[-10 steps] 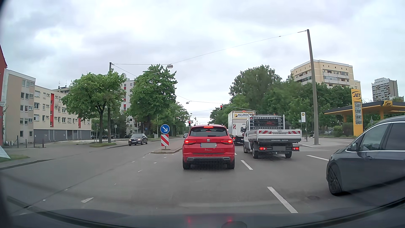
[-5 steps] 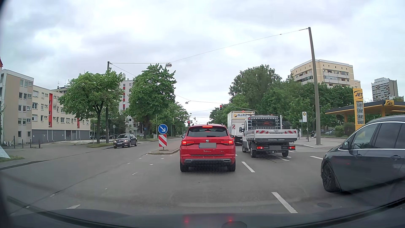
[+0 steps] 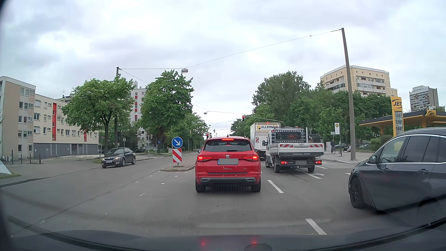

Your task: Follow the waypoints while adhering to traffic rules and regulations

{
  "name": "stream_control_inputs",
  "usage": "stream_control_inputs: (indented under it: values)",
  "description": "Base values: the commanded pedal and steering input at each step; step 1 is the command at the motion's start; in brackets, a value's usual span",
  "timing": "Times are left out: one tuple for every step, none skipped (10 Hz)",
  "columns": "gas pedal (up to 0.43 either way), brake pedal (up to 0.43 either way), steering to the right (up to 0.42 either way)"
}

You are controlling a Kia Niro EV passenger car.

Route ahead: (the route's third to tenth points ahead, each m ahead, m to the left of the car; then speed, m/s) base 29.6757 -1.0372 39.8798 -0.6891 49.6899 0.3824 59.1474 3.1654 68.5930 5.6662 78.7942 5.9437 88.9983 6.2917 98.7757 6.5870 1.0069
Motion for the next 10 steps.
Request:
stream_control_inputs:
  values:
    - [0.000,0.177,0.003]
    - [0.000,0.183,0.003]
    - [0.000,0.183,0.003]
    - [0.000,0.183,0.003]
    - [0.000,0.183,0.003]
    - [0.000,0.177,0.003]
    - [0.000,0.177,0.003]
    - [0.000,0.177,0.003]
    - [0.000,0.177,0.003]
    - [0.000,0.159,0.003]
